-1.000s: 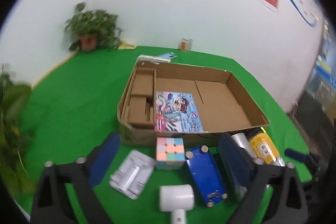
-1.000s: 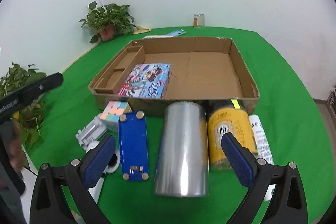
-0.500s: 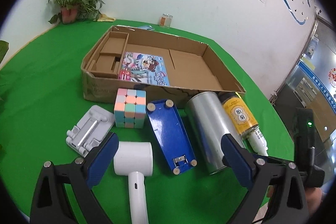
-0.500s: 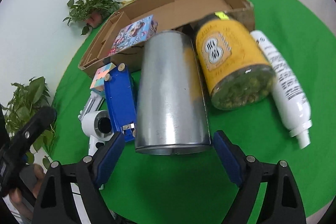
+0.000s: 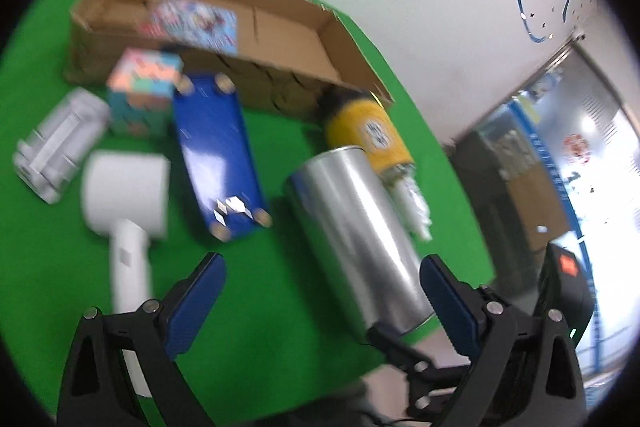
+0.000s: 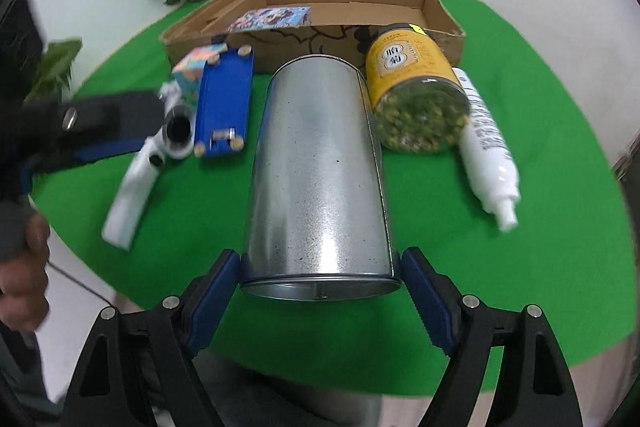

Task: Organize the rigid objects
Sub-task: 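Grasp the silver metal canister with both grippers, then lift the canister with both grippers and carry it over the box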

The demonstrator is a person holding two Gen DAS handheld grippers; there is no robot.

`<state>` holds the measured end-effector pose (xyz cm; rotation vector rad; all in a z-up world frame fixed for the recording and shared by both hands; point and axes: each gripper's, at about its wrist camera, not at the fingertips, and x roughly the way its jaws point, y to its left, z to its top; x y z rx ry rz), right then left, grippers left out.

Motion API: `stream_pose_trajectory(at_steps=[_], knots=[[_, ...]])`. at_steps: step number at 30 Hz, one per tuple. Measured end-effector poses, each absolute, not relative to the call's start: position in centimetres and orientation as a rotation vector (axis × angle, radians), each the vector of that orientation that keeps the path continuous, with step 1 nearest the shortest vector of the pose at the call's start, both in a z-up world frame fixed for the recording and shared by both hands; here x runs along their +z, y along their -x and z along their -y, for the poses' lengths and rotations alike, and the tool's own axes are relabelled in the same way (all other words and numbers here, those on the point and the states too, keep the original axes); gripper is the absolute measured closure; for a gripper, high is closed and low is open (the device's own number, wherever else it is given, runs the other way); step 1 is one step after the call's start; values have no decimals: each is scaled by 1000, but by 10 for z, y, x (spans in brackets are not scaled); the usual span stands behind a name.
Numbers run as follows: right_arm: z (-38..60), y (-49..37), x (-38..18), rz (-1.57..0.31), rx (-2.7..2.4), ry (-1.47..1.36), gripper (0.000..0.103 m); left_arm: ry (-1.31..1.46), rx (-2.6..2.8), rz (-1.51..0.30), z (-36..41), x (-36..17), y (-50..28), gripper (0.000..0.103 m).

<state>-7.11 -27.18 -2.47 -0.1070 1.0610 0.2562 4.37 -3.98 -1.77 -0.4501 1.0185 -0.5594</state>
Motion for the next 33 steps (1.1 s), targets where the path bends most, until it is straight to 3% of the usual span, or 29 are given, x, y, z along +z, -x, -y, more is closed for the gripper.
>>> stream_pose_trajectory(at_steps=[3,9,15,18,21,33], knots=[[268,90,-20,-1080,327,153,21,517,-616,-1086,47,-28,-49,6],[305,86,6,-1049,484,-138,14,540,-591,-1184,53,-46,-55,6],[312,53,-28,-1219,591,-369,15,579,-583,-1250,52,-60,-63,9],[309,38,-46,-1287,597,-444,22,597,-607,-1279,56,-66,-69,14],[311,28,-60,-1334,633,-532,21,604,-626,-1298,62,-68,-75,20],[289,12,-76,-1415,651,-495,17,604,-630,-1317,69,-70,-81,21]])
